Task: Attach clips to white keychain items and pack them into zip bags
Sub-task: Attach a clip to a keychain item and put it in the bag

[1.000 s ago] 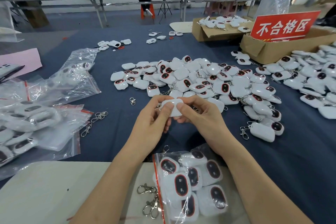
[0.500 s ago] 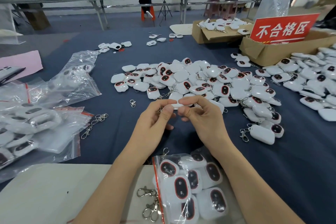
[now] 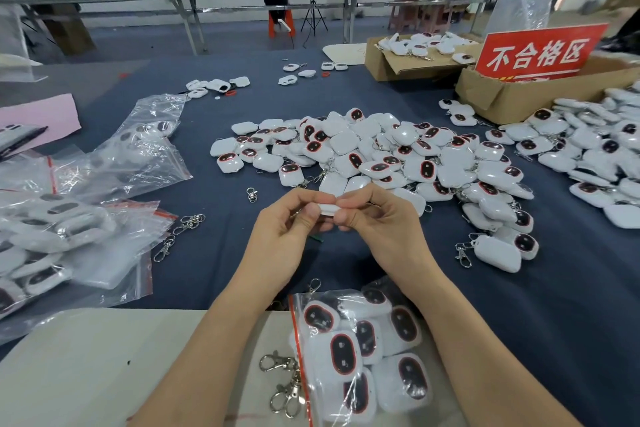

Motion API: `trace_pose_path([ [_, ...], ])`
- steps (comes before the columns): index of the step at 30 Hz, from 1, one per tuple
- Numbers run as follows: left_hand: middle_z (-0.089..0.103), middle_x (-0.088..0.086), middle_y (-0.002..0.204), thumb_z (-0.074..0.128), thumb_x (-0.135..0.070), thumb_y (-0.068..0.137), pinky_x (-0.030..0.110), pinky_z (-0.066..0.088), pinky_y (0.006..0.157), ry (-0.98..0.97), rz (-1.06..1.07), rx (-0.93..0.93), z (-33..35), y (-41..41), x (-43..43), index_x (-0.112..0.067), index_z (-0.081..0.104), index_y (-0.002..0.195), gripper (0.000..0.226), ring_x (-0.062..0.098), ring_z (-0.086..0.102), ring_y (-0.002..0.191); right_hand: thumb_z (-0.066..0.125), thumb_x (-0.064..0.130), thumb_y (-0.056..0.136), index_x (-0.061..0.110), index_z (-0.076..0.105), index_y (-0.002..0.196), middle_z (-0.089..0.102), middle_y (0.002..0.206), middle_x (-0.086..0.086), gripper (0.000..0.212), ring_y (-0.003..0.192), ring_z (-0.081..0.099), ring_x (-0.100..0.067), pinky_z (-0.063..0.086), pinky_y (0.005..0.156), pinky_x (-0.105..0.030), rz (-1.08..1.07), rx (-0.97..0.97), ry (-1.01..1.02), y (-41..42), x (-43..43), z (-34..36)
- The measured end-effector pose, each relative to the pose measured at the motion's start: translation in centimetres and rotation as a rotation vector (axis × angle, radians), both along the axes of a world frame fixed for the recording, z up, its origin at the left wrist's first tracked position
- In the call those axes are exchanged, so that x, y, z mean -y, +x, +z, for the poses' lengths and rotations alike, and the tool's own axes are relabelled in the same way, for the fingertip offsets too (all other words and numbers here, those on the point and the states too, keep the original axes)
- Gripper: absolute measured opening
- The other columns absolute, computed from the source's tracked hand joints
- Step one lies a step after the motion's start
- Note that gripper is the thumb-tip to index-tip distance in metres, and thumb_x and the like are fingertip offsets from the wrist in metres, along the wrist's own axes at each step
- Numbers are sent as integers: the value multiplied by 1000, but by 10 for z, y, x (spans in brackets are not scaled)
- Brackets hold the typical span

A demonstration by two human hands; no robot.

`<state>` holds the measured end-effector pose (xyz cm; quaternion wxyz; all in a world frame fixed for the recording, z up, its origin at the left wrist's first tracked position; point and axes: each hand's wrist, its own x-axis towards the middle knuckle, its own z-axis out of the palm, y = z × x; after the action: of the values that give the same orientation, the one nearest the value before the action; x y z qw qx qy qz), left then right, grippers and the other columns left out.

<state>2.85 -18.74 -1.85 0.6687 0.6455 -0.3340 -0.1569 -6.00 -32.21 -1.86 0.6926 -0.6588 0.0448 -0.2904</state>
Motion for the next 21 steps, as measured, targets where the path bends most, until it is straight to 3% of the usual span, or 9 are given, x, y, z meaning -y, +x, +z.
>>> trace_pose_path([
  [8, 77, -8, 101, 49, 0, 103, 40, 59, 92, -5, 22, 25, -2, 1, 2, -21, 71, 96, 31, 22, 73, 93, 62, -16, 87, 6, 61, 85, 74, 76, 7, 22, 70, 68, -3, 53, 69, -15, 24, 11, -19, 1, -1, 0],
  [13, 75, -8, 106, 55, -6, 102, 29, 57, 88, 0, 15, 80, 0, -1, 2, -29, 71, 101, 28, 14, 71, 98, 66, -1, 92, 16, 64, 87, 73, 82, 8, 18, 78, 69, -7, 54, 74, -20, -51, -74, -49, 4, 3, -4],
  [17, 70, -16, 119, 65, -22, 98, 23, 52, 96, 25, 31, 83, 0, -1, 3, -46, 59, 121, 34, 10, 68, 108, 61, 8, 97, 15, 66, 97, 73, 83, 1, 9, 79, 71, -13, 57, 76, -22, -20, -26, 221, 2, 10, -2],
  [21, 75, -12, 106, 61, -15, 101, 21, 53, 86, 58, 64, 112, 0, 0, 3, -34, 67, 115, 24, 8, 70, 91, 61, 17, 93, 23, 73, 97, 73, 83, -2, 14, 86, 73, -16, 57, 80, -22, 89, -22, 365, 0, 10, 0],
])
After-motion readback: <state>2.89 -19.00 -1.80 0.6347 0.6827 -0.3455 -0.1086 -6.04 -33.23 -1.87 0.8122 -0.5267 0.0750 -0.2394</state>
